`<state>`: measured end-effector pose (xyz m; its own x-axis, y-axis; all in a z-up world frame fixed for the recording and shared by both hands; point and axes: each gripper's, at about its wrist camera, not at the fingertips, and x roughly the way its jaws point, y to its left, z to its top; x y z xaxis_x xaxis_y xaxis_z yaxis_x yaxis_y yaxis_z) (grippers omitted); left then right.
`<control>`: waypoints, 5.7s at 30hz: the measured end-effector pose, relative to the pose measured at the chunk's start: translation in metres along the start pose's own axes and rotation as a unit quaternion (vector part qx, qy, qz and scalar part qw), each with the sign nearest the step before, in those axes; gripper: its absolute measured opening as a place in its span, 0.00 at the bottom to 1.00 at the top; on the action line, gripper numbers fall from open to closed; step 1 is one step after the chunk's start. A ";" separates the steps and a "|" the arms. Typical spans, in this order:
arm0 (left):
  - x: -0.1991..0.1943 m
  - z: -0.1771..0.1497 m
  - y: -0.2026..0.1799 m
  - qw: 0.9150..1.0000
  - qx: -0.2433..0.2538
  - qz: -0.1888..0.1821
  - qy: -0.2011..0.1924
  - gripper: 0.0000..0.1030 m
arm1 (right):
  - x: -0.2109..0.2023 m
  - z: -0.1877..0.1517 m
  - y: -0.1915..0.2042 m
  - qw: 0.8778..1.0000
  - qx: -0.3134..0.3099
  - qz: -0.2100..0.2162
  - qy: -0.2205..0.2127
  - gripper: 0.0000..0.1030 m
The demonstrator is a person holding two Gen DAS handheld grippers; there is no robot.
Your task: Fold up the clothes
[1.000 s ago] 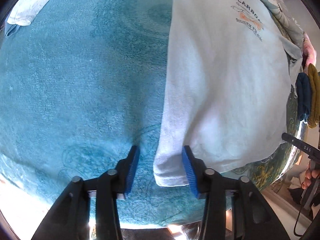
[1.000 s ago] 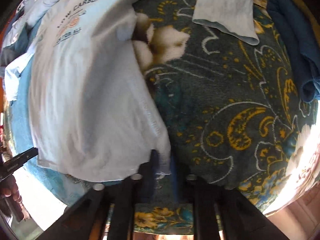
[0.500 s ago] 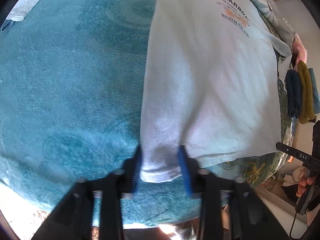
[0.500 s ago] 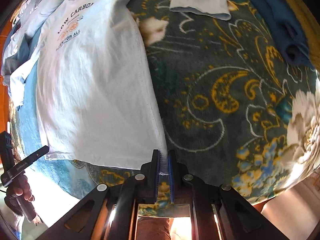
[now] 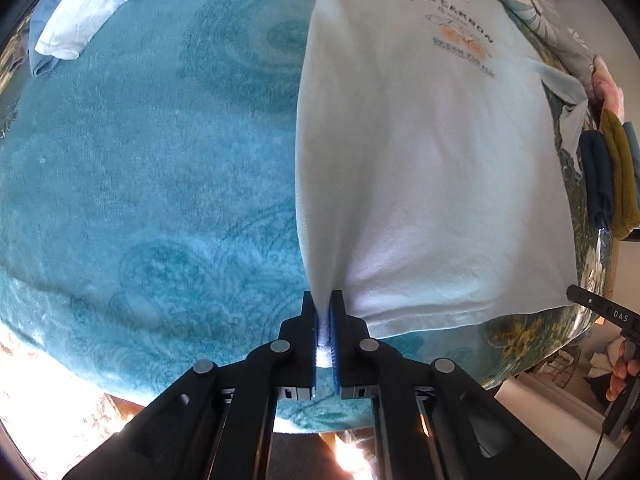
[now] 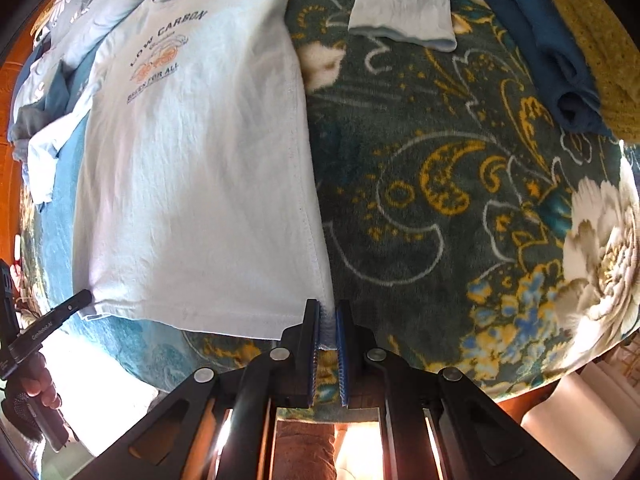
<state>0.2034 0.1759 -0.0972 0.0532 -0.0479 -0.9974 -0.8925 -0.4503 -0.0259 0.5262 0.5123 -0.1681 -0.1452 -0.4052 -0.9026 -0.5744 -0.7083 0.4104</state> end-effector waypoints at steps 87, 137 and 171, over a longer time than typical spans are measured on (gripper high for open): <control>-0.068 0.353 0.044 0.923 0.278 -0.110 -0.242 0.67 | -0.067 0.151 0.319 0.917 0.265 -0.055 -0.292 0.86; 0.032 0.313 0.068 0.926 0.185 -0.023 -0.329 1.00 | -0.050 0.183 0.297 0.916 0.287 -0.070 -0.271 0.86; 0.045 0.299 0.088 0.928 0.169 -0.035 -0.330 1.00 | 0.005 0.168 0.296 0.896 0.387 -0.011 -0.217 0.86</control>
<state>-0.0063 0.4004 -0.1639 -0.0696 0.5787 -0.8126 -0.9928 -0.1201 -0.0005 0.2201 0.3982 -0.0727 -0.3309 -0.0136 -0.9436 -0.9430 -0.0327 0.3311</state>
